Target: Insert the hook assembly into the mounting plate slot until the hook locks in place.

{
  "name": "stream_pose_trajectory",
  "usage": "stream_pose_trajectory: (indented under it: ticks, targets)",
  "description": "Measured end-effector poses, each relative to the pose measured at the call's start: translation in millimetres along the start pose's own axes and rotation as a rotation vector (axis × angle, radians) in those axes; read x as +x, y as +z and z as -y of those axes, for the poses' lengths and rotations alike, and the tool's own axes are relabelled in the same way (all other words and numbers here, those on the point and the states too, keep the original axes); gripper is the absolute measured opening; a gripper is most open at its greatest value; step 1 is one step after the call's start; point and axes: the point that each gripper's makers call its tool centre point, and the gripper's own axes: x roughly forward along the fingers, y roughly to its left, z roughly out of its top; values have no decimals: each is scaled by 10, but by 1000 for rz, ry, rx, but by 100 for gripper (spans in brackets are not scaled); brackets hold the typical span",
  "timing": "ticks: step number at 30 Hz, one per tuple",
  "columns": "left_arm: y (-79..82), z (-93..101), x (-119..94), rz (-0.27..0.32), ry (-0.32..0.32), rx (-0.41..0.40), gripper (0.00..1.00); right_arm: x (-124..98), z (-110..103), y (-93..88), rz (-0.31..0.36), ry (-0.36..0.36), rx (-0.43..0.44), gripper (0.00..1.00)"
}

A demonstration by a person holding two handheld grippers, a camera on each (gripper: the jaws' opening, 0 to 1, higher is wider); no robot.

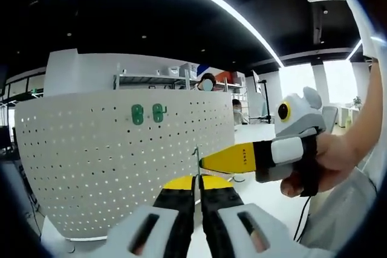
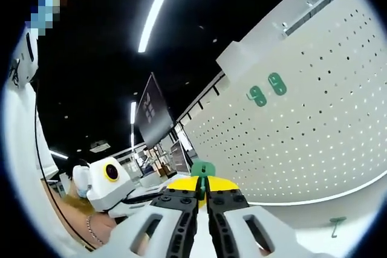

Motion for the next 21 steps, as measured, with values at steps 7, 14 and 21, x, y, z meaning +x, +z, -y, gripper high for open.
stream_pose_trajectory:
  ticks: [7,14,21]
  targets:
    - [-12,4,-7,-1,-1,-11,2,-9,7,-19,-4,-11,14,0]
    - [-20,24,5,-7,-10,-6,2,-28,23,-23,2,-18,56,0]
    - [-16,37,12,-1,-20,-10,3,-38,25,-15,4,-14,80,0]
